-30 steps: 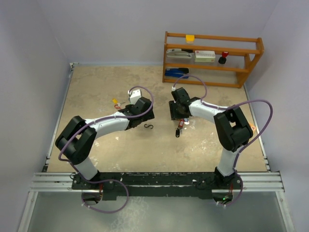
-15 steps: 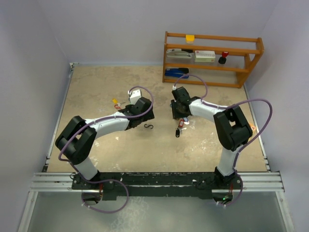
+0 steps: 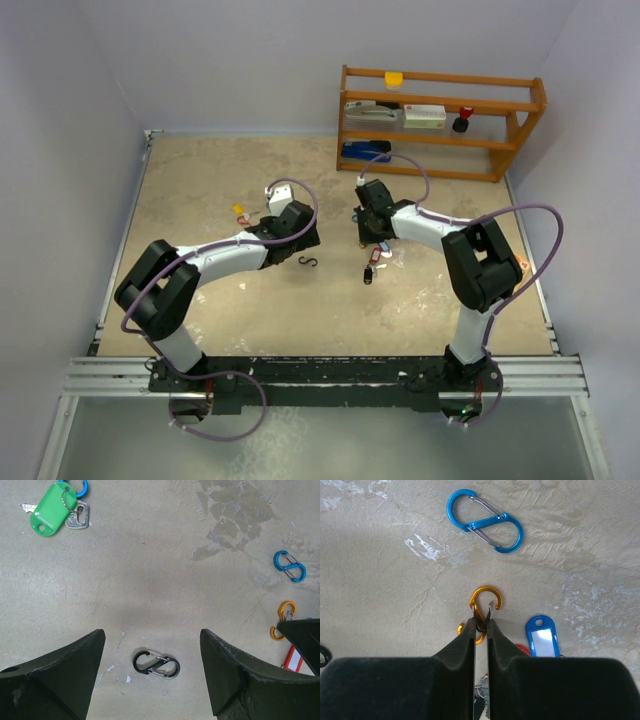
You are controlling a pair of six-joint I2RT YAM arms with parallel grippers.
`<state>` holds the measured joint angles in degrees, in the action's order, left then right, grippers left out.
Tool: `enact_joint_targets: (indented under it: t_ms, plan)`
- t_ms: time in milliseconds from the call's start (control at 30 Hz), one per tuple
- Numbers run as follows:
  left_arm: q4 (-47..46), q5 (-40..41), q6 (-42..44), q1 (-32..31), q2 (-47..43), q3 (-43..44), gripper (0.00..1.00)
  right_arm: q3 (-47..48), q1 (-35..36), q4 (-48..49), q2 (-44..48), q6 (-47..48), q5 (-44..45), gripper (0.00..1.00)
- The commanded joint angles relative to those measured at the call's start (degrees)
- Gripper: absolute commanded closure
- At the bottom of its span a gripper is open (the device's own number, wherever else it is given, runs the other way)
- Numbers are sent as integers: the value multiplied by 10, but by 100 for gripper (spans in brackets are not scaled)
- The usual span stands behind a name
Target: Put the keys on the keyring
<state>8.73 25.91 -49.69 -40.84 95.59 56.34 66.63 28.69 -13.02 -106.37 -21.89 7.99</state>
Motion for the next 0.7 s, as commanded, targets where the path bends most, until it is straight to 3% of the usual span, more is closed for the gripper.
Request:
enact_joint_targets:
  t_ms: [0,667]
  plan:
    - [-17,2,10,4,-6,-6,26,-2,-2,6,31,-3,28,96]
    - [-21,2,12,5,-16,-12,26,-38,-3,-51,109,8,134,98]
